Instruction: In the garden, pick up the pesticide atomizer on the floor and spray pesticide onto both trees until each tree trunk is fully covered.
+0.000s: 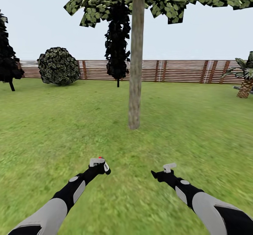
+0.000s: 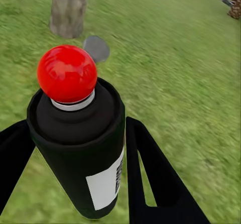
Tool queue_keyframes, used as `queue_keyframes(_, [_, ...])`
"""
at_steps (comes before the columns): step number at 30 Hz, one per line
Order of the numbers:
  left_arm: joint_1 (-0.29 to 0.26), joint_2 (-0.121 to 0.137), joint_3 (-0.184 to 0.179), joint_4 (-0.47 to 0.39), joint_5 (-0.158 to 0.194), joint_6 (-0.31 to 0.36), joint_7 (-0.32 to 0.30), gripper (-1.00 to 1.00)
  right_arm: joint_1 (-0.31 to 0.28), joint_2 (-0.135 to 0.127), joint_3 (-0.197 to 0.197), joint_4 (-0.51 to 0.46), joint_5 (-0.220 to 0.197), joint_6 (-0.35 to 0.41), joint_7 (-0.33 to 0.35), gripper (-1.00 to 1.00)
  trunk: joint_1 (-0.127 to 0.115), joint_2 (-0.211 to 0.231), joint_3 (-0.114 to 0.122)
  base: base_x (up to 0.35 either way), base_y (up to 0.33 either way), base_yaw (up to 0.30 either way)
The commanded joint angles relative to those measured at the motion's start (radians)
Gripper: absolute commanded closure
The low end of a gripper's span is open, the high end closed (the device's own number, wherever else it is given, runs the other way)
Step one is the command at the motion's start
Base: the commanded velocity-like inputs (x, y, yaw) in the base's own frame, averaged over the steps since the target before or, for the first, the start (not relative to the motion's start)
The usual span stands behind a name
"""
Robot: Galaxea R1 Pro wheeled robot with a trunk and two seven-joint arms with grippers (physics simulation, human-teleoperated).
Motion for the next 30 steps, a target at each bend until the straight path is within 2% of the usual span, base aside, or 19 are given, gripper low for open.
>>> queue_keyframes(1, [0.000, 0.000, 0.000, 0.000, 0.000, 0.000, 0.001, 1.00, 0.000, 0.000, 0.000, 0.000, 0.000, 0.000, -0.003, -1.00, 0.000, 0.000, 0.000, 0.314, -0.182, 0.000])
queue_keyframes(21, [0.000, 0.002, 0.005, -0.005, 0.002, -0.006, 0.001, 1.00, 0.000, 0.000, 0.000, 0.001, 0.000, 0.000, -0.008, -1.00, 0.000, 0.000, 0.000, 0.311, -0.178, 0.000])
queue_keyframes(23, [0.000, 0.002, 0.006, -0.006, 0.002, -0.026, 0.001, 1.00, 0.000, 0.000, 0.000, 0.001, 0.000, 0.000, -0.008, -1.00, 0.000, 0.000, 0.000, 0.184, -0.074, 0.000])
queue_keyframes(26, [0.000, 0.002, 0.007, -0.003, 0.001, -0.095, 0.000, 1.00, 0.000, 0.000, 0.000, 0.001, 0.000, 0.000, -0.008, -1.00, 0.000, 0.000, 0.000, 0.057, -0.023, 0.000])
queue_keyframes(30, [0.000, 0.004, 0.008, -0.003, 0.000, -0.113, 0.000, 1.00, 0.000, 0.000, 0.000, 0.001, -0.001, 0.000, -0.008, -1.00, 0.000, 0.000, 0.000, 0.015, -0.006, 0.000])
